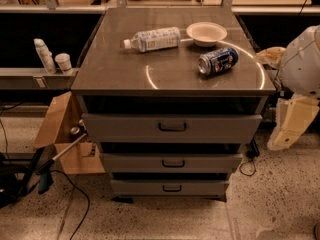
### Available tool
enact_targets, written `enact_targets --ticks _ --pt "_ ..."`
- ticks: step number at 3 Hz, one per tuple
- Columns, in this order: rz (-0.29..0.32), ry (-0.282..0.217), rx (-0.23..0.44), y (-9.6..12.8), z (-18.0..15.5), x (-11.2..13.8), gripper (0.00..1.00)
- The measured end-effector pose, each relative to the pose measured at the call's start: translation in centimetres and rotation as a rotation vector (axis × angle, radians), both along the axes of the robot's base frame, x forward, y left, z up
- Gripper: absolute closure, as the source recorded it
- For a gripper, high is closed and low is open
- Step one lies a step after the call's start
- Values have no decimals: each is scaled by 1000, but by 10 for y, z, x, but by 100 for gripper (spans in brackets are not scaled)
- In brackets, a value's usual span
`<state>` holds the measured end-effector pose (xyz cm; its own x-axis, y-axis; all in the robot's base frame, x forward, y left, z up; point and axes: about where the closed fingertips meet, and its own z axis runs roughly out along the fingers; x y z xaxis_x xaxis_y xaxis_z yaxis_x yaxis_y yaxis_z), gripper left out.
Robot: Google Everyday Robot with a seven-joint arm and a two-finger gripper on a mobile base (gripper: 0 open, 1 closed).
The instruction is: Open top drawer
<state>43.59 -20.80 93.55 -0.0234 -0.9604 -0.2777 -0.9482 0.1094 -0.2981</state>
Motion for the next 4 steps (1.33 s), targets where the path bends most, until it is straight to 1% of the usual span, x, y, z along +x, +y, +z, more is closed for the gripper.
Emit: enact_targets --ticks 1,2,3,4 --pt "13 12 -16 15 -30 7 0" --pt "13 12 -16 15 -30 7 0" --pt "0 25 -12 13 -41 9 0" --pt "-10 38 -10 14 -60 14 0"
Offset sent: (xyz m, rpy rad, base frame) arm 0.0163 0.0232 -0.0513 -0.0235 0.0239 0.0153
